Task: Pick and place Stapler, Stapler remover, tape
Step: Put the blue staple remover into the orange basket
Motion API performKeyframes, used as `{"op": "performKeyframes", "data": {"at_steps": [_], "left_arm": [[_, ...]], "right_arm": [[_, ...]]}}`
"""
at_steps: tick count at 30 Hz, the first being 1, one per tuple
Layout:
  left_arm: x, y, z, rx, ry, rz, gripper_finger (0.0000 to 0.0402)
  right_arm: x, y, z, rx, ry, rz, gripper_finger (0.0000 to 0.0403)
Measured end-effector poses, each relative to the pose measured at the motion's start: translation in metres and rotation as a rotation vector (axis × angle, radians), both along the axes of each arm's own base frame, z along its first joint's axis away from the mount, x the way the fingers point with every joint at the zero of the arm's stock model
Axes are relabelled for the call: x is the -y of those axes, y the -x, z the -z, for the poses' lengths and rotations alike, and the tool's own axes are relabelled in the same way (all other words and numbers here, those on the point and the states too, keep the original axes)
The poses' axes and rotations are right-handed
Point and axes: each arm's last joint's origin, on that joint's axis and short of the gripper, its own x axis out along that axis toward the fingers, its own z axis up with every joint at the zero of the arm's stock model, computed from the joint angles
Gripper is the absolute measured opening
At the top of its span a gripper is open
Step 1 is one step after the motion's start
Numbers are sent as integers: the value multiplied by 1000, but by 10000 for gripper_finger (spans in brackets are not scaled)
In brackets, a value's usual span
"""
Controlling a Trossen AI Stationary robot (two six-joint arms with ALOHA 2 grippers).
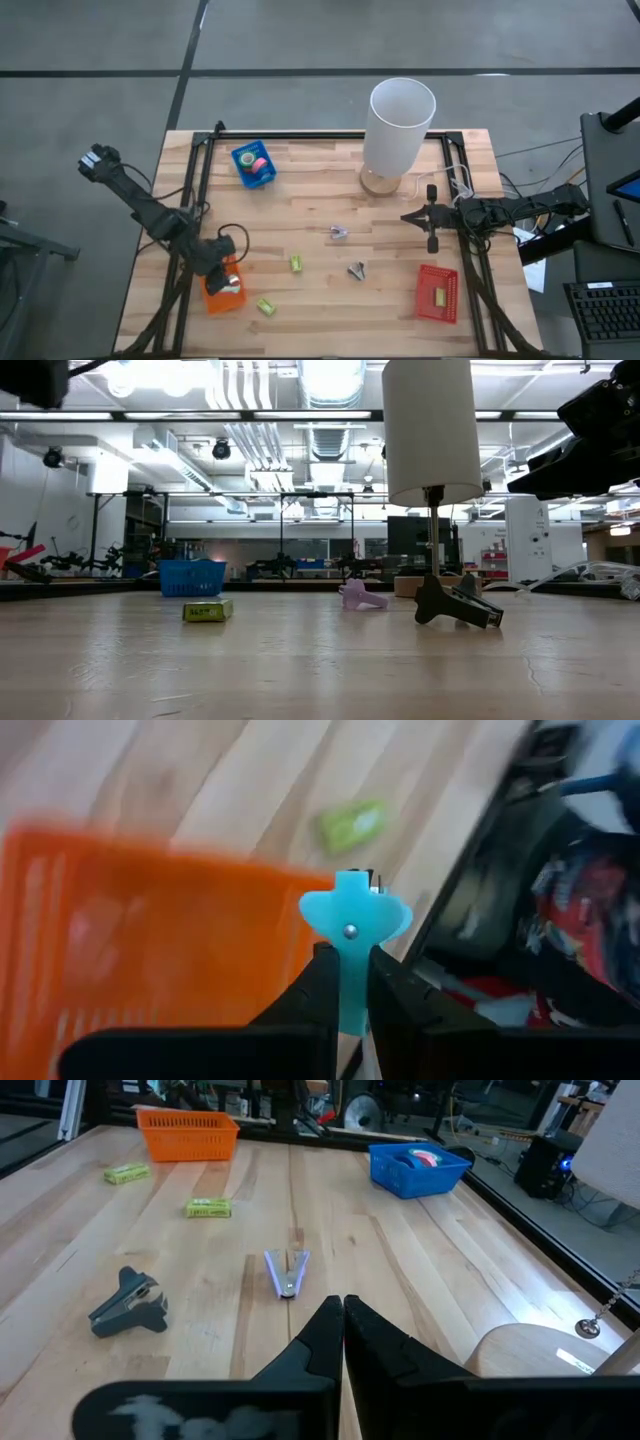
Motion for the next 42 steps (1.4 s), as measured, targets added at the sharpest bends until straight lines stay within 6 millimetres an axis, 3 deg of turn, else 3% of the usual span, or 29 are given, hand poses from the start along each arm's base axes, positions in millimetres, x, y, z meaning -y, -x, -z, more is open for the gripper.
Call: {"op": "performKeyframes", "data": {"at_steps": [7,21,35,42], "left_arm": [[-4,16,13,-251,-80,-86,42],[5,8,38,-408,-168,-55,43],[8,6,58,-456,-175,-37,46],[8,5,58,-452,-180,-43,79]], "right_arm": [[0,0,0,0,0,0,9],[0,0,0,0,0,0,9],[0,0,0,0,0,0,9],[0,0,0,0,0,0,9]]}}
